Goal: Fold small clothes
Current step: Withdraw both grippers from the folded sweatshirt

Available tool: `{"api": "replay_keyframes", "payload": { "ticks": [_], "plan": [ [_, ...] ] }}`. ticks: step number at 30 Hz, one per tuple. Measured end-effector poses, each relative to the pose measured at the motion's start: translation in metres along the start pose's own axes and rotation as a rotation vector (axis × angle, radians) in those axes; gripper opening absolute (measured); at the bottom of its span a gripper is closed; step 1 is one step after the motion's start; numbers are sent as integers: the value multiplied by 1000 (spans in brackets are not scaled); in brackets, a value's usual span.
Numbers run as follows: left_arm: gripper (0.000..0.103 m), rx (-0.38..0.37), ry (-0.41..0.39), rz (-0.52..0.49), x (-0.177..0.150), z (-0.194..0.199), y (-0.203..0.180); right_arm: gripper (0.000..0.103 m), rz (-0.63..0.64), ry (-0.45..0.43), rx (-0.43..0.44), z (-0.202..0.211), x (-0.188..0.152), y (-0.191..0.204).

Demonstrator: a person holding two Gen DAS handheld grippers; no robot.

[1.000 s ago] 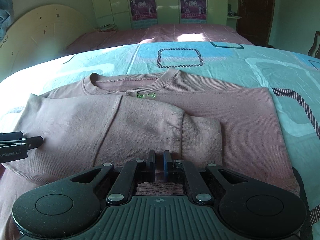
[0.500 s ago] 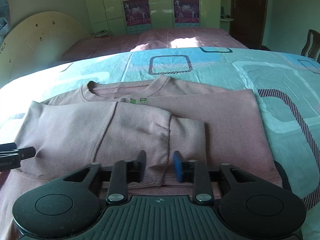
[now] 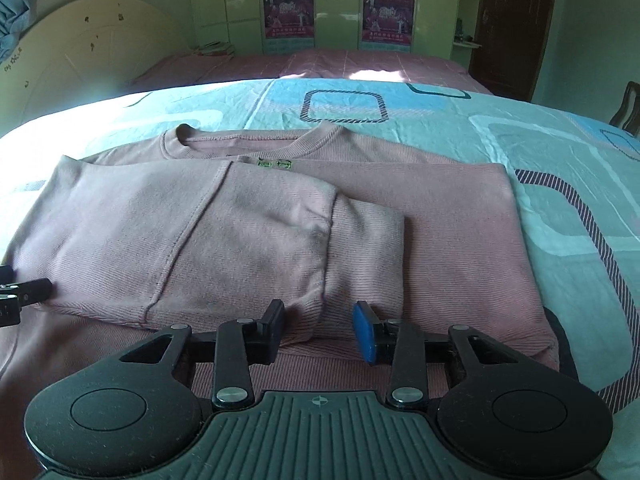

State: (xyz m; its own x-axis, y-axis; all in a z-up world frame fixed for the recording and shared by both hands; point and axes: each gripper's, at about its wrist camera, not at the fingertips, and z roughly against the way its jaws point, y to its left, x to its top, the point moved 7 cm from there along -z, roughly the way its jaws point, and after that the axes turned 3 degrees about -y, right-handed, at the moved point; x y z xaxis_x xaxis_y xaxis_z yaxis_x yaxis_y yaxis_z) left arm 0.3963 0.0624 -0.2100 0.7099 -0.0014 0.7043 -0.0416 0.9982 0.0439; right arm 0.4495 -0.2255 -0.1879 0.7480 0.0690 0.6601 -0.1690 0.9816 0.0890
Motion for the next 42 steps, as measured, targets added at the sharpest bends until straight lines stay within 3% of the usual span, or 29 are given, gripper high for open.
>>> {"api": "replay_keyframes", "payload": {
  "ticks": [4, 9, 17, 23, 26, 29, 34, 39, 42],
  "plan": [
    [80, 21, 3, -1, 1, 2, -3, 38, 52, 7, 4, 1, -1, 3],
    [74, 38, 1, 1, 4, 17, -10, 38, 18, -36, 57, 24, 1, 2],
    [74, -20, -7, -19, -2, 50, -52, 38, 25, -35, 163, 49, -7, 22],
    [74, -29, 24, -44, -26, 55, -72, 38, 67, 23, 207, 54, -34, 33],
    [75, -4, 52, -61, -41, 52, -69, 38, 91, 53, 196, 52, -51, 32],
    [83, 27, 42, -78, -50, 55, -59, 38, 108, 53, 160, 55, -64, 21],
    [84, 41, 53, -57, -59, 64, -40, 38, 125, 34, 79, 72, -82, -10],
    [81, 49, 51, -42, -68, 77, -29, 38, 93, 28, 18, 93, -93, -23],
    [75, 19, 26, -59, -72, 96, -31, 38, 72, 4, 54, 115, -97, -8]
  ]
}}
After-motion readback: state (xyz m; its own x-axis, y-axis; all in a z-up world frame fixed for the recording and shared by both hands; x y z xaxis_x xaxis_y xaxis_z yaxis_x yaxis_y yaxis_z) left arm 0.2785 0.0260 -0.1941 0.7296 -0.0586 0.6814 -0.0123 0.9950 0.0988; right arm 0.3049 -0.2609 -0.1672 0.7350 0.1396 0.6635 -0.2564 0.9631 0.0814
